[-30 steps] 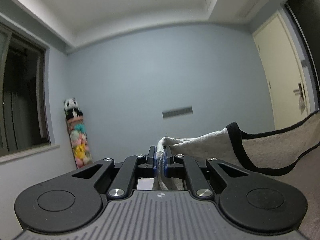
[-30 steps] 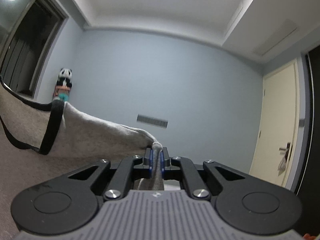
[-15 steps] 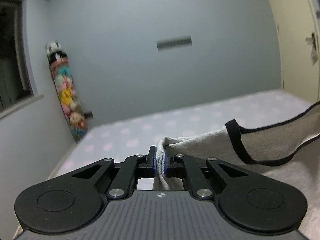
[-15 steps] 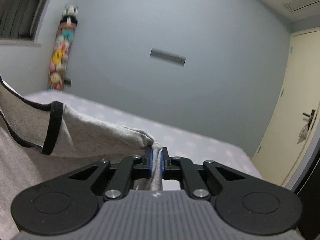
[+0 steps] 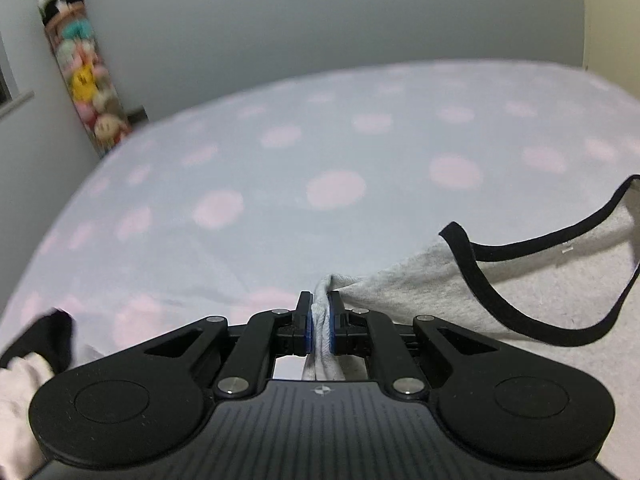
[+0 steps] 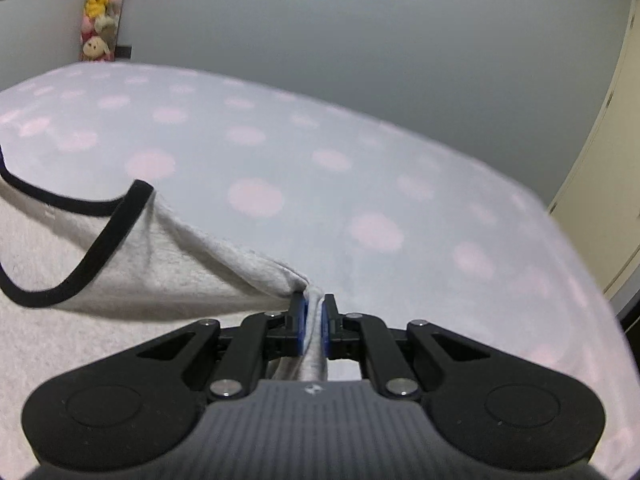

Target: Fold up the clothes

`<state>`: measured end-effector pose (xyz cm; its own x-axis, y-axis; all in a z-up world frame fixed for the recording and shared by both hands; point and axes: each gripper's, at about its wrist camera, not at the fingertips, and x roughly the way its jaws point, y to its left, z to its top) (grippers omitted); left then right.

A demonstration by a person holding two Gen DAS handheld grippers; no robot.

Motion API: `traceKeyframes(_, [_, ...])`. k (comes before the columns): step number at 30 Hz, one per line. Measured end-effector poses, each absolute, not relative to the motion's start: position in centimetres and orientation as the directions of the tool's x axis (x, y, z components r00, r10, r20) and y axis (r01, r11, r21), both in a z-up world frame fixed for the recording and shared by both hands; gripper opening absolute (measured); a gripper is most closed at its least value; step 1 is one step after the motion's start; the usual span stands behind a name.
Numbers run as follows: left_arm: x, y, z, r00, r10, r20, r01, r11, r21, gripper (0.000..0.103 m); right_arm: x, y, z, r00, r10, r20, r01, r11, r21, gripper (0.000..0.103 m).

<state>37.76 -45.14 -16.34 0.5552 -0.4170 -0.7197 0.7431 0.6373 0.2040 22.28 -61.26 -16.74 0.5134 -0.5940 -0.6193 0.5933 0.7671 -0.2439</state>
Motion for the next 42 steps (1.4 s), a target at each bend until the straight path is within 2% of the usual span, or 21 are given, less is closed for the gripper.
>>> traceKeyframes(2, [37.6,-45.9,-17.9,0.545,-0.398,-0.738,0.744,0.634,0.208,0.007,23.0,-62.0,-18.1,0.5,-0.571,-0.651,0.592,0.774,-0.225,0.01])
traceKeyframes(4, [37.5,-46.1,-18.5,0.537,-0.386,-0.75,0.746,0.632,0.21,0.009,23.4,-61.9,-18.9,0.486,-0.557,-0.673,0.596,0.775,-0.21,0.015])
traceKeyframes(6, [37.5,-46.2,-18.9,0.53,-0.374,-0.761,0.748,0.629,0.211,0.01,23.8,-61.9,-19.5,0.477,-0.547,-0.688,0.606,0.771,-0.193,0.029])
traceKeyframes(7, [37.4,-46.2,-19.1,0.526,-0.368,-0.767,0.749,0.628,0.212,0.011,24.2,-62.1,-19.6,0.476,-0.544,-0.691,0.615,0.768,-0.18,0.032])
traceKeyframes(9, [37.0,-46.0,-19.0,0.528,-0.365,-0.767,0.744,0.635,0.21,0.02,24.8,-62.5,-19.6,0.476,-0.538,-0.696,0.631,0.76,-0.156,0.046])
traceKeyframes(12, [36.5,-44.3,-17.1,0.522,-0.407,-0.749,0.733,0.664,0.15,0.034,22.8,-61.7,-18.2,0.489,-0.532,-0.691,0.65,0.751,-0.118,0.051])
traceKeyframes(13, [36.4,-43.6,-16.4,0.519,-0.419,-0.745,0.73,0.671,0.131,0.043,22.1,-61.3,-17.5,0.497,-0.534,-0.684,0.655,0.748,-0.108,0.052])
traceKeyframes(14, [36.2,-42.9,-15.6,0.517,-0.428,-0.741,0.726,0.679,0.114,0.046,21.3,-60.8,-16.6,0.505,-0.539,-0.674,0.661,0.744,-0.099,0.054])
traceKeyframes(18, [33.9,-38.0,-12.9,0.495,-0.418,-0.761,0.696,0.716,0.059,0.046,17.1,-57.4,-13.9,0.549,-0.535,-0.642,0.683,0.73,-0.025,0.067])
traceKeyframes(24, [29.7,-30.5,-11.1,0.45,-0.367,-0.814,0.633,0.774,0.001,0.046,10.0,-49.5,-12.4,0.579,-0.49,-0.652,0.695,0.714,0.08,0.069])
traceKeyframes(32, [24.0,-22.6,-11.6,0.348,-0.288,-0.892,0.55,0.833,-0.054,0.046,3.3,-41.8,-12.3,0.576,-0.506,-0.642,0.721,0.685,0.107,0.074])
traceKeyframes(42, [22.4,-19.9,-15.6,0.295,-0.157,-0.942,0.456,0.89,-0.005,0.046,-2.1,-39.4,-12.3,0.639,-0.537,-0.551,0.735,0.638,0.23,0.077])
